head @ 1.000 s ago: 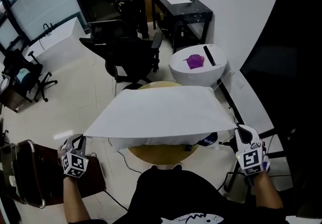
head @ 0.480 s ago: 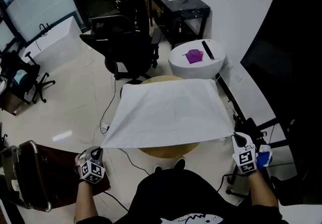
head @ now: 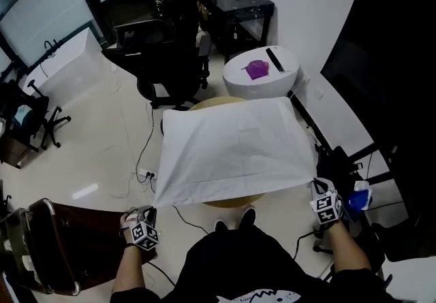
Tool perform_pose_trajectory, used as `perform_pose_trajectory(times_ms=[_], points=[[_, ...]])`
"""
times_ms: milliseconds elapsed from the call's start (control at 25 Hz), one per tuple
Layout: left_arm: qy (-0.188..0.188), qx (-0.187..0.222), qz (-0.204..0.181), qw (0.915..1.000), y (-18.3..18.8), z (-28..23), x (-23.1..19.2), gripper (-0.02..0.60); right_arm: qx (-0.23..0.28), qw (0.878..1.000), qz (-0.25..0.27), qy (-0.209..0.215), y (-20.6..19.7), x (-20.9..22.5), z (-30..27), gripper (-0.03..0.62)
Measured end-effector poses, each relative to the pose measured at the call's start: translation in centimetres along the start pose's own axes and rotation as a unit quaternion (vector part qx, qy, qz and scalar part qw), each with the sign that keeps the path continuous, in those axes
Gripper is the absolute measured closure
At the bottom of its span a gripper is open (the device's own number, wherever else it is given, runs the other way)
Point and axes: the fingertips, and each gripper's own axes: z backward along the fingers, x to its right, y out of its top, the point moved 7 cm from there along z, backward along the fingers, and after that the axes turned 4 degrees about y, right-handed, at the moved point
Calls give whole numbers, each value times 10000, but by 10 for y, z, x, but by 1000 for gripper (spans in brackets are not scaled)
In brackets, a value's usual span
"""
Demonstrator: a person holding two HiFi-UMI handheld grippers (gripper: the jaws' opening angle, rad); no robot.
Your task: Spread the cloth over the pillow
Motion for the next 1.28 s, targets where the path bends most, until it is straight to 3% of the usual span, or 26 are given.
perform_pose_trajectory(times_ms=[360, 720, 1280], points=[[-286, -345, -494, 9978, -3, -42, 19, 581, -615, 9975, -348, -78, -26, -14, -44, 582], [-707, -615, -800, 9924, -4, -71, 31, 581, -1114, 9938, 3, 14, -35, -19, -78, 580], [-1471, -1137, -1162, 9757, 6, -98, 37, 581, -1526, 9877, -303, 166, -42, -32, -102, 580]])
